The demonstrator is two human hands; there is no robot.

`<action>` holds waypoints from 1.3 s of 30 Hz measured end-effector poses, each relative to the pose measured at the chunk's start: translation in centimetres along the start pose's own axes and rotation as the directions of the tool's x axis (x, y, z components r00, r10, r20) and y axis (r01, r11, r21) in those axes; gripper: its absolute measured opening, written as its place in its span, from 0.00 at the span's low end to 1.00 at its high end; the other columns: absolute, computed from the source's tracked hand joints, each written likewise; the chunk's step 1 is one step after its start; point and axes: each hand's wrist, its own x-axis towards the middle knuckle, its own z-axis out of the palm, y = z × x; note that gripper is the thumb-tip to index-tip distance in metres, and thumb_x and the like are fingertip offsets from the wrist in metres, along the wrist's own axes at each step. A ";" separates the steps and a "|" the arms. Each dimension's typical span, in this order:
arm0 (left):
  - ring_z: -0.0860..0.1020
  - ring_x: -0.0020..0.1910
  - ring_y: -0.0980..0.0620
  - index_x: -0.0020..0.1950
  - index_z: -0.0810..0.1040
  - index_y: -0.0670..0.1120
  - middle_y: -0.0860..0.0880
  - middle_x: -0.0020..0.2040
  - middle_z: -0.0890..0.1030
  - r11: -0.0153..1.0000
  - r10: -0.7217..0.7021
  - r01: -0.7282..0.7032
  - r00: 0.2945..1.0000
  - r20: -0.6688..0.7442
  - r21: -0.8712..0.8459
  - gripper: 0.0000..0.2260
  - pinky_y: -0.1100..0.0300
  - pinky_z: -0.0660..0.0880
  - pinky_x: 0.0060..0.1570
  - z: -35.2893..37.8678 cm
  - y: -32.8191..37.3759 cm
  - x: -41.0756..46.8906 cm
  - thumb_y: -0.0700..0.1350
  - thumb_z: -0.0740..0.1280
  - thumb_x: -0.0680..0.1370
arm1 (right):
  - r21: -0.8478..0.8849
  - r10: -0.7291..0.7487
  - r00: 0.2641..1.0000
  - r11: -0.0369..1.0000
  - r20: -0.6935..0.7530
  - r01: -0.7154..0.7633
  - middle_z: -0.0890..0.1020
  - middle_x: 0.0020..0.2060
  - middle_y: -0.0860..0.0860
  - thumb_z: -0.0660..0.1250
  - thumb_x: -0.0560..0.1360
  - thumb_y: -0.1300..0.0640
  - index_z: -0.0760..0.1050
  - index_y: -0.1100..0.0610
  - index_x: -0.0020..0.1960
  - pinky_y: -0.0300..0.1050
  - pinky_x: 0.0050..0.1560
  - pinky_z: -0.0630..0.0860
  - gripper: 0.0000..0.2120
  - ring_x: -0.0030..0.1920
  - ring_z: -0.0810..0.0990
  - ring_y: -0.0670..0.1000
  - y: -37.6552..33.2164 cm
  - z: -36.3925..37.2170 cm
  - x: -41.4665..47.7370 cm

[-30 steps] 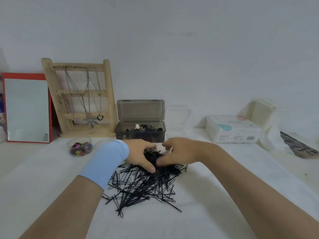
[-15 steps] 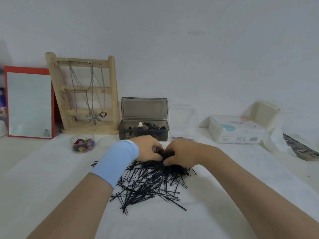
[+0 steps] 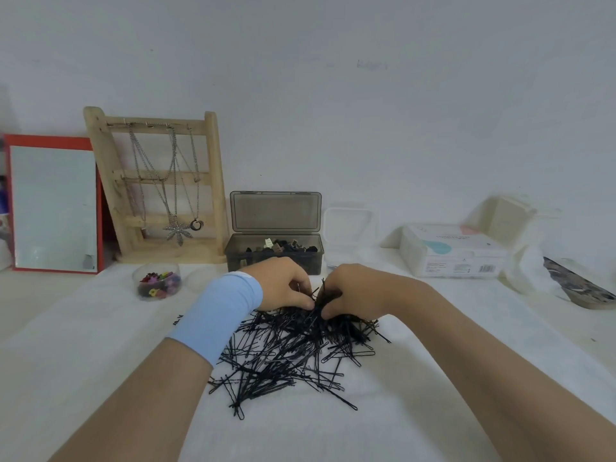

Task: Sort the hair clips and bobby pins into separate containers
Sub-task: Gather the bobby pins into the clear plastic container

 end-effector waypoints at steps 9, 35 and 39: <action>0.79 0.40 0.59 0.52 0.79 0.55 0.58 0.40 0.84 0.963 0.011 -0.046 0.991 -0.133 -0.266 0.15 0.58 0.76 0.50 -1.4 0.0 -0.4 0.53 0.78 0.68 | 0.143 -0.083 0.985 0.984 -0.152 0.105 0.73 0.34 0.48 0.67 0.78 0.55 0.71 0.54 0.40 0.40 0.36 0.66 0.10 0.36 0.71 0.48 0.0 -1.0 -0.6; 0.74 0.28 0.58 0.39 0.81 0.50 0.56 0.36 0.85 0.959 -0.058 0.049 0.998 -0.024 -0.278 0.10 0.61 0.72 0.39 -2.3 2.0 -1.5 0.52 0.67 0.78 | 0.902 0.112 0.993 0.427 0.024 -0.070 0.73 0.34 0.55 0.53 0.73 0.57 0.70 0.59 0.45 0.44 0.32 0.65 0.09 0.31 0.69 0.52 -0.6 0.3 0.3; 0.75 0.29 0.59 0.39 0.82 0.49 0.54 0.37 0.86 0.953 -0.059 0.062 0.998 0.018 -0.298 0.09 0.61 0.72 0.40 -2.4 2.3 -1.5 0.51 0.69 0.77 | 0.925 -0.018 0.991 0.361 0.134 -0.118 0.71 0.34 0.53 0.52 0.74 0.49 0.68 0.57 0.45 0.44 0.33 0.65 0.12 0.32 0.68 0.52 -0.4 0.2 0.2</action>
